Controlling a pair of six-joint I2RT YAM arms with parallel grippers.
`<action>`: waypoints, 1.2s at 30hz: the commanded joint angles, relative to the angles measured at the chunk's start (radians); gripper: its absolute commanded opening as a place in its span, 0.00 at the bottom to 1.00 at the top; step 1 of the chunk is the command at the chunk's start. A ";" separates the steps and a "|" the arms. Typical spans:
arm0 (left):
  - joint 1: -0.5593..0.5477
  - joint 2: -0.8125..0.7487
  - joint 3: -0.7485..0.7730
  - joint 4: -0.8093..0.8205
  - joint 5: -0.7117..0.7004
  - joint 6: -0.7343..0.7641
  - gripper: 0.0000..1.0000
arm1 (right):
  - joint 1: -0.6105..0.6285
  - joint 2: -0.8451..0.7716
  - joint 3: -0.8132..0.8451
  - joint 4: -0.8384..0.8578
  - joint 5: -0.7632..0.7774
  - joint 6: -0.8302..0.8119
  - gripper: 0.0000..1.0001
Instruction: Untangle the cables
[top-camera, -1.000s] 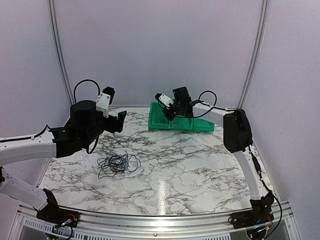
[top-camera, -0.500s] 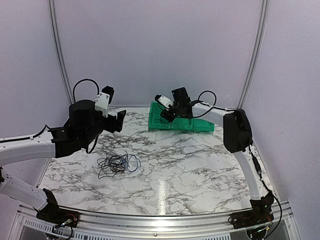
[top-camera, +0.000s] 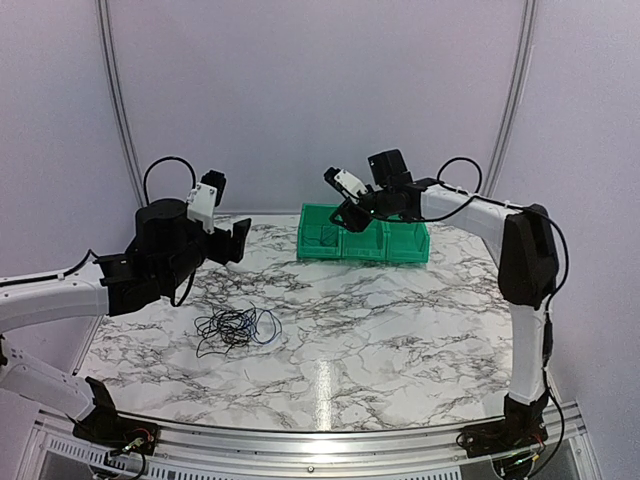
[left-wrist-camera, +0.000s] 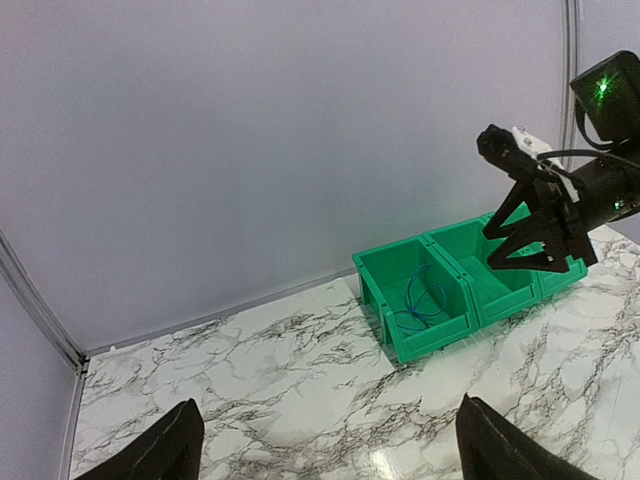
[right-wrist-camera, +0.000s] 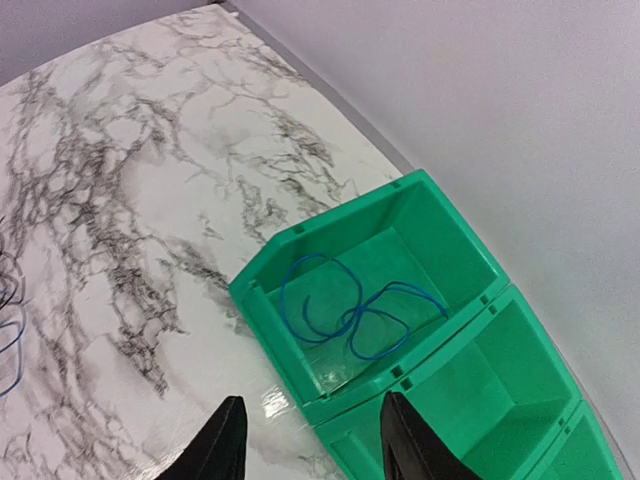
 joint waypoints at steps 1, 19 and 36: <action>0.004 0.038 0.008 -0.051 -0.008 -0.037 0.90 | 0.029 -0.124 -0.152 0.011 -0.192 0.022 0.43; 0.037 0.114 -0.150 -0.173 0.379 -0.763 0.53 | 0.236 -0.213 -0.520 0.106 -0.337 -0.028 0.22; 0.025 0.333 -0.074 -0.202 0.484 -0.933 0.32 | 0.237 -0.267 -0.545 0.083 -0.314 -0.127 0.25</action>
